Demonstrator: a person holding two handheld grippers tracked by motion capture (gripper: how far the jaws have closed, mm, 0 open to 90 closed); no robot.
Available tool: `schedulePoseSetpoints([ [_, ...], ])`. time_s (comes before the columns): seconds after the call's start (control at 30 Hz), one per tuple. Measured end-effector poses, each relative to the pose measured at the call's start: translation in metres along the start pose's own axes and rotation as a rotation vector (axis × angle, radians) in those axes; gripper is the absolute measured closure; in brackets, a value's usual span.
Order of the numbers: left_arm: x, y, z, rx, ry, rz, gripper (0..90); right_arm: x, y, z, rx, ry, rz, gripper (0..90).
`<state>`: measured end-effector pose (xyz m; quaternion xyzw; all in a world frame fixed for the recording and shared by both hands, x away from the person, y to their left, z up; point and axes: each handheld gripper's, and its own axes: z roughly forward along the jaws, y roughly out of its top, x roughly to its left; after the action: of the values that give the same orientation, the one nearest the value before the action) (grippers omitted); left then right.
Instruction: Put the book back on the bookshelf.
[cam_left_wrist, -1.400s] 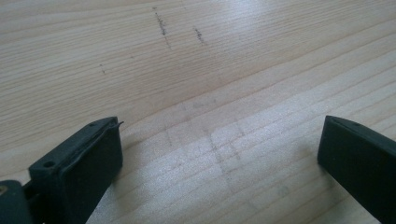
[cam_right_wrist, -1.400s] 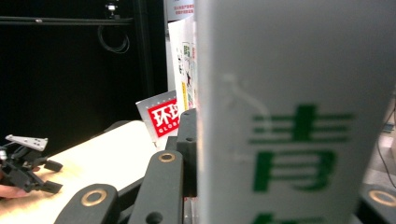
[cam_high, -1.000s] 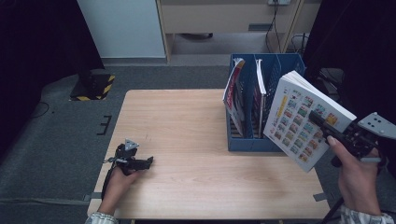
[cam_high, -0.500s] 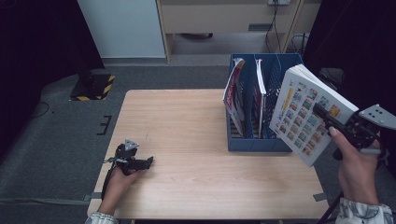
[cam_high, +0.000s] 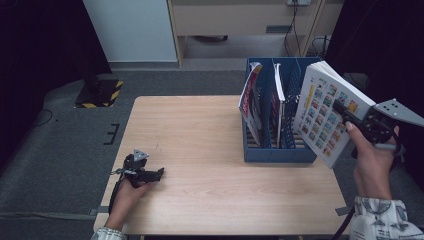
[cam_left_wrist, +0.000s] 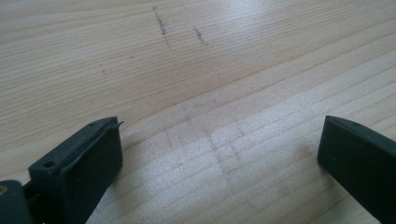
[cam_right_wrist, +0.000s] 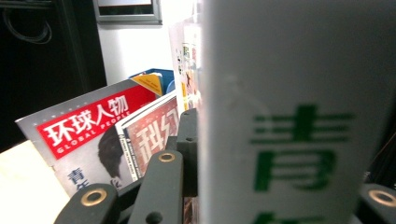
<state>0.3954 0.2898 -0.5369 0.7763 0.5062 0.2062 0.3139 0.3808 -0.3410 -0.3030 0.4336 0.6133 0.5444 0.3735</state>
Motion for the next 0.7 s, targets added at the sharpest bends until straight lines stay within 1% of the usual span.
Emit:
schedulePoseSetpoints([
  [0.27, 0.000, 0.000, 0.000, 0.000, 0.000, 0.000, 0.0, -0.001, 0.001, 0.018, 0.010, -0.045, 0.013, 73.9],
  [0.37, 0.000, 0.000, 0.000, 0.000, 0.000, 0.000, 0.0, -0.003, 0.001, 0.024, 0.004, -0.069, 0.028, 73.9],
  [0.6, 0.000, 0.000, 0.000, 0.000, 0.000, 0.000, 0.0, -0.007, 0.000, 0.031, 0.010, -0.095, 0.043, 73.9],
  [0.7, 0.000, 0.000, 0.000, 0.000, 0.000, 0.000, 0.0, -0.009, 0.000, 0.030, 0.005, -0.103, 0.047, 73.9],
])
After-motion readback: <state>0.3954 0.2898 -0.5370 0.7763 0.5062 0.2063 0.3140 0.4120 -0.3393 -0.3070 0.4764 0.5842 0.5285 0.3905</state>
